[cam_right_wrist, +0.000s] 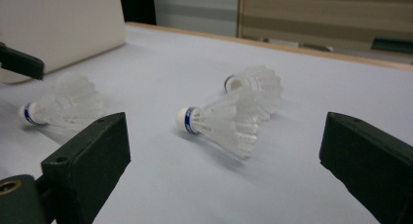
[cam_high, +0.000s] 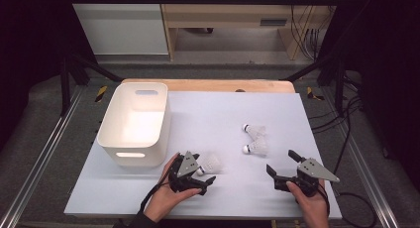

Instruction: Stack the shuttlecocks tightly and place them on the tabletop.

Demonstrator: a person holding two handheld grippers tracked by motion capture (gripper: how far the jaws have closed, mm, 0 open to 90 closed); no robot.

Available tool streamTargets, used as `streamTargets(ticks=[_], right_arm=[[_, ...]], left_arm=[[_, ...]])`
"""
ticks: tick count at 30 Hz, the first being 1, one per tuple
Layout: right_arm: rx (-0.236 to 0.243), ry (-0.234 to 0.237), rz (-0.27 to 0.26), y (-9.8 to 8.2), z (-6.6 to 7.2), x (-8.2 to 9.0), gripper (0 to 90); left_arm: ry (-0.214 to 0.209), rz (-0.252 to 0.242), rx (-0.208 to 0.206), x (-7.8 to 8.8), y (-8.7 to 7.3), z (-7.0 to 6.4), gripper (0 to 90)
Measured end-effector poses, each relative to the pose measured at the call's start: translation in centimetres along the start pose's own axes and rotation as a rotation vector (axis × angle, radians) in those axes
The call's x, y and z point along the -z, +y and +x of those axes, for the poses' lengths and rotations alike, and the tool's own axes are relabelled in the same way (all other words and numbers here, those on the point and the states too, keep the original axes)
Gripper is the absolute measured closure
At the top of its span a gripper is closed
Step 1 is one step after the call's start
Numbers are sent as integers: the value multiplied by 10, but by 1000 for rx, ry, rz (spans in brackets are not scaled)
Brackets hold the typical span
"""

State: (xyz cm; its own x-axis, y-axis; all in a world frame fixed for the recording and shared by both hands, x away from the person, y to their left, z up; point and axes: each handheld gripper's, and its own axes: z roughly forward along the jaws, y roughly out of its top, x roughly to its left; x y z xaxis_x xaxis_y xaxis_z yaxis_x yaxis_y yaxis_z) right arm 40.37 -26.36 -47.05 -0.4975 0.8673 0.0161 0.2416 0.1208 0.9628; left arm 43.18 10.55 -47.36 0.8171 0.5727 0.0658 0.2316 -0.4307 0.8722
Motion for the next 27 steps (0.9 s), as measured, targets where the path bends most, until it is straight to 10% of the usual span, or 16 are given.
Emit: streamTargets(ticks=[15,27], right_arm=[[-43,21,218,24,-11,-34,131],[-84,69,320,26,-15,-71,330]], left_arm=[[52,-213,78,46,-17,-9,50],[88,-244,114,64,-31,-4,47]])
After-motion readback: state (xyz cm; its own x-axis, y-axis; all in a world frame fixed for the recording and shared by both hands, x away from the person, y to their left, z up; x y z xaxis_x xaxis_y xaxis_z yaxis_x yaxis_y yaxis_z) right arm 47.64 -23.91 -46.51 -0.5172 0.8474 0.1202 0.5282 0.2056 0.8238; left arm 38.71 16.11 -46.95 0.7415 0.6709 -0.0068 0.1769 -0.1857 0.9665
